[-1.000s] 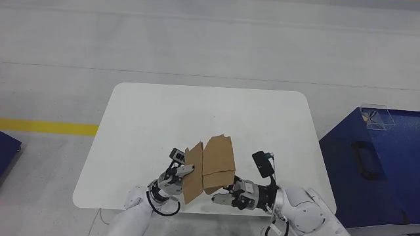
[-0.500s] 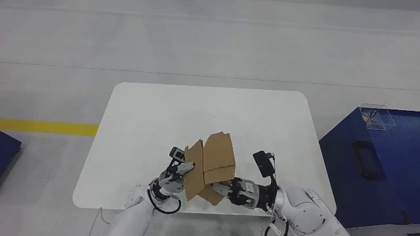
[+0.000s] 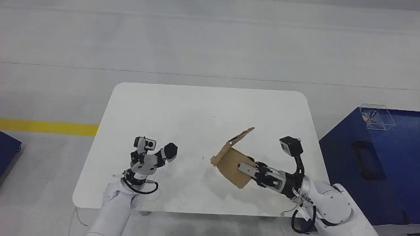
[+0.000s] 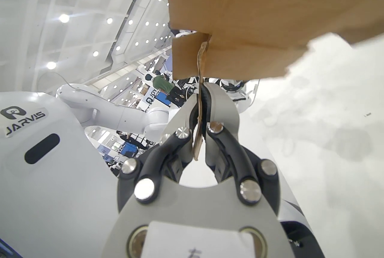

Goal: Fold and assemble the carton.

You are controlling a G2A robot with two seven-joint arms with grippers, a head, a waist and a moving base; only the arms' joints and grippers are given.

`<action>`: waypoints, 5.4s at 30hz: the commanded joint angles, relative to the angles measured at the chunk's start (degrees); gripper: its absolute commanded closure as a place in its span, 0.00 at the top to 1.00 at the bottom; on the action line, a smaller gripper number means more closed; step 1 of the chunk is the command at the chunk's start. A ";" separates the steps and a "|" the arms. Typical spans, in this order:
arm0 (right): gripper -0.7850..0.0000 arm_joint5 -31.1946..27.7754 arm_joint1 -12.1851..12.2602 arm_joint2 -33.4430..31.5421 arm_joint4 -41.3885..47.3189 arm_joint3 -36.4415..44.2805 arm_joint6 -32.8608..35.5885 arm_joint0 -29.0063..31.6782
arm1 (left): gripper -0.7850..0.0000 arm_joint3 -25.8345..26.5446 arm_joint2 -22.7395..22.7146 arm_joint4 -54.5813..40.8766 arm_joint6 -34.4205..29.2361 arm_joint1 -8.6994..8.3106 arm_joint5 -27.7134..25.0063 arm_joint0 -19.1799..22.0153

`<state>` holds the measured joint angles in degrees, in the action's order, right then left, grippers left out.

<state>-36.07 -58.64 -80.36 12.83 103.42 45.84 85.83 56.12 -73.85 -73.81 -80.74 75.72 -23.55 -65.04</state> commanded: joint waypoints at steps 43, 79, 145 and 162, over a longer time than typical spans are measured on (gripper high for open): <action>0.00 1.54 1.80 7.90 -41.62 16.80 16.44 -10.10 | 1.00 11.64 0.36 34.58 -2.17 -3.21 2.17 4.70; 0.00 13.81 3.21 5.59 -27.13 10.84 22.98 -15.77 | 1.00 44.94 -11.78 88.23 19.87 -8.53 3.60 -15.82; 1.00 16.34 5.30 0.41 -30.50 16.91 7.99 -9.17 | 0.00 31.04 1.59 62.22 19.23 -7.86 21.08 -6.13; 1.00 22.49 5.36 -2.91 -41.69 14.82 -1.09 -6.47 | 0.00 9.28 7.19 21.65 6.35 -4.21 40.70 3.66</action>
<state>-14.94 -53.21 -83.32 -26.71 118.18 46.34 79.27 64.86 -66.87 -48.78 -75.45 71.36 15.74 -60.87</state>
